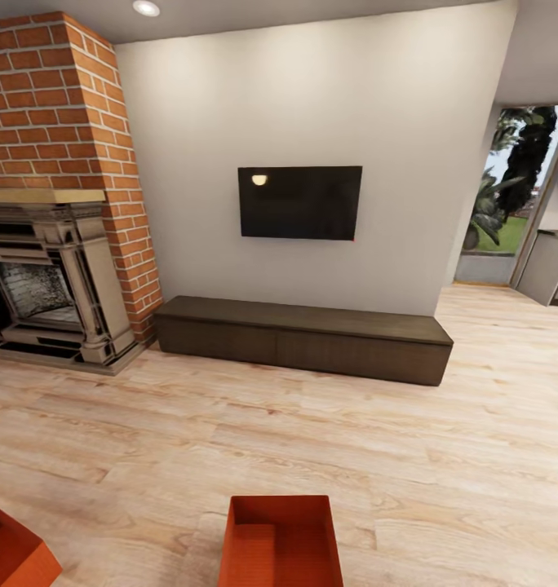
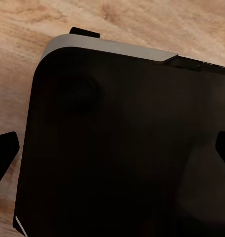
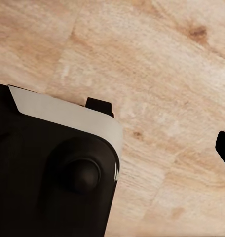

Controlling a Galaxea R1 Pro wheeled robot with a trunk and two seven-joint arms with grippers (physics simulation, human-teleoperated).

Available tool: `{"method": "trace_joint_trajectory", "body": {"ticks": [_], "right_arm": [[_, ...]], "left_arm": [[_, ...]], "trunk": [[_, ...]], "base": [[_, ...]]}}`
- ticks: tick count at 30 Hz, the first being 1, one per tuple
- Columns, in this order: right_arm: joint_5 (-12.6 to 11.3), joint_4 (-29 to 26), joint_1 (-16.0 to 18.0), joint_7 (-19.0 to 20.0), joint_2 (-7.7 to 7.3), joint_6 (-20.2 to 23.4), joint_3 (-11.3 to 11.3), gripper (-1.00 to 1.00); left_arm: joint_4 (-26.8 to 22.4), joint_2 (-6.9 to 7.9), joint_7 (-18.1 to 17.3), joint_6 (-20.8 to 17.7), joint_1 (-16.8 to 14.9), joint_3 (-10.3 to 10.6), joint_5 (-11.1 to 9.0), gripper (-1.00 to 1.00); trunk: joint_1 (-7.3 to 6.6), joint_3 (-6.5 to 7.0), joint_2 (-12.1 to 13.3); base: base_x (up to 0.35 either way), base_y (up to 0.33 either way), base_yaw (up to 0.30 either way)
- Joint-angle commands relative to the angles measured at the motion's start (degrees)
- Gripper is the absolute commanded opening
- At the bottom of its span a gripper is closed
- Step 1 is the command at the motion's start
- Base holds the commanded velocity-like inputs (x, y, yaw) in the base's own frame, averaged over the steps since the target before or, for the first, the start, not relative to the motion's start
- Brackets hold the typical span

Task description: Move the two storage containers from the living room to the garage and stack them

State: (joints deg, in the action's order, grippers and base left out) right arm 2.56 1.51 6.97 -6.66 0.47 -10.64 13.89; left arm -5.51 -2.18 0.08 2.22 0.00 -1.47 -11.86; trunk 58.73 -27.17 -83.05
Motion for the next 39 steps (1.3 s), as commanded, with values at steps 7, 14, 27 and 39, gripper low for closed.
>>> {"method": "trace_joint_trajectory", "body": {"ticks": [7,14,27,39], "right_arm": [[0.3,0.2,0.1,-0.3,-0.02,-0.2,0.2,1.0],[0.3,0.2,0.1,-0.3,0.04,-0.2,0.2,1.0],[0.3,0.2,0.1,-0.3,-0.17,-0.2,0.2,1.0],[0.3,0.2,0.1,-0.3,-0.2,-0.2,0.2,1.0]], "left_arm": [[0.0,-0.01,0.0,0.1,0.0,-0.1,-0.3,1.0],[0.0,-0.01,0.0,0.1,0.0,-0.1,-0.3,1.0],[0.0,-0.01,0.0,0.1,0.0,-0.1,-0.3,1.0],[0.0,-0.01,0.0,0.1,0.0,-0.1,-0.3,1.0]], "trunk": [[0.0,-0.05,0.0],[0.0,-0.05,0.0],[0.0,-0.05,0.0],[0.0,-0.05,0.0]], "base": [[0.0,0.0,-0.017],[0.0,0.0,-0.014],[0.0,0.0,-0.049],[0.0,0.0,0.0]]}}
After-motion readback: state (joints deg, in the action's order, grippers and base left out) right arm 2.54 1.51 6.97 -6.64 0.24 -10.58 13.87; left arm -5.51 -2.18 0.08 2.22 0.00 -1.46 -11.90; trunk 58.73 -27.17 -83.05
